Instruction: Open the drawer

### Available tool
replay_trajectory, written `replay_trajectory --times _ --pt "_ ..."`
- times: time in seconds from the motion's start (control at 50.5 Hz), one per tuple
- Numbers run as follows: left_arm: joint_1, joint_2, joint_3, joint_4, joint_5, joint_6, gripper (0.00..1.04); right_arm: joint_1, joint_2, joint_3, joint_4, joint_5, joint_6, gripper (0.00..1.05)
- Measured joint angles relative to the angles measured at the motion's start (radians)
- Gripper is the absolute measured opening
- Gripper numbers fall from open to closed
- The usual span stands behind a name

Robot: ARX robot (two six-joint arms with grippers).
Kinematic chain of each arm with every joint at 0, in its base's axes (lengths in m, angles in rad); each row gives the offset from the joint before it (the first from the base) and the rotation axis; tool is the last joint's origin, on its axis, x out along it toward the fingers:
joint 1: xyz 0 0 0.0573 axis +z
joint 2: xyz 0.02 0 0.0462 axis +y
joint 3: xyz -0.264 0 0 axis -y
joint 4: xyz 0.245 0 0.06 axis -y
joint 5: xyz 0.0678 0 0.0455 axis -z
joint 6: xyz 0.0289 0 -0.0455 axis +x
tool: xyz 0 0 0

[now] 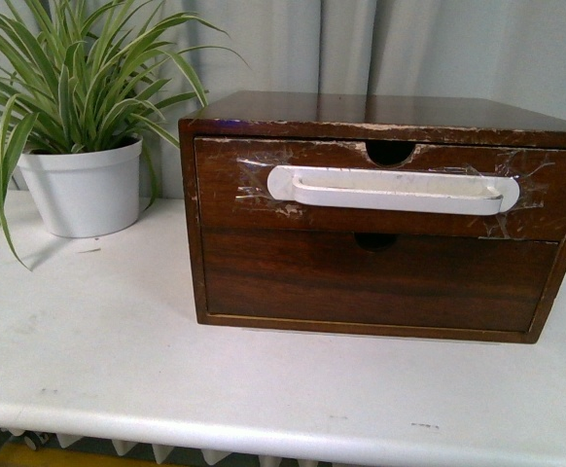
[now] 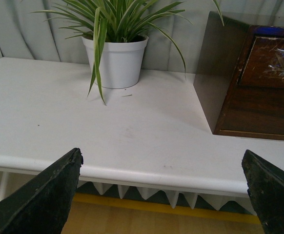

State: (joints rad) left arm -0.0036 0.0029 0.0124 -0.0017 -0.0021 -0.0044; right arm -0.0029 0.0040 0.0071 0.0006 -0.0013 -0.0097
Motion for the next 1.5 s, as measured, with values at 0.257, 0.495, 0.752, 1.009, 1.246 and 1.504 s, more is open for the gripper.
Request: replay_trajectory --times 0.257,0.495,0.752,1.009,1.246,1.504 --pt "0.0 0.0 0.0 0.0 0.0 0.0 0.99 0.0 0.0 0.0 0.0 0.0 0.0 0.96" --pt "0.0 0.0 0.0 0.0 0.0 0.0 0.99 0.0 0.0 0.0 0.0 0.0 0.0 0.96" --pt "0.0 0.0 0.0 0.0 0.0 0.0 0.99 0.0 0.0 0.0 0.0 0.0 0.0 0.96" --pt "0.0 0.0 0.0 0.0 0.0 0.0 0.99 0.0 0.0 0.0 0.0 0.0 0.0 0.96" --pt "0.0 0.0 0.0 0.0 0.0 0.0 0.99 0.0 0.0 0.0 0.0 0.0 0.0 0.96" --pt "0.0 0.0 0.0 0.0 0.0 0.0 0.99 0.0 0.0 0.0 0.0 0.0 0.0 0.96"
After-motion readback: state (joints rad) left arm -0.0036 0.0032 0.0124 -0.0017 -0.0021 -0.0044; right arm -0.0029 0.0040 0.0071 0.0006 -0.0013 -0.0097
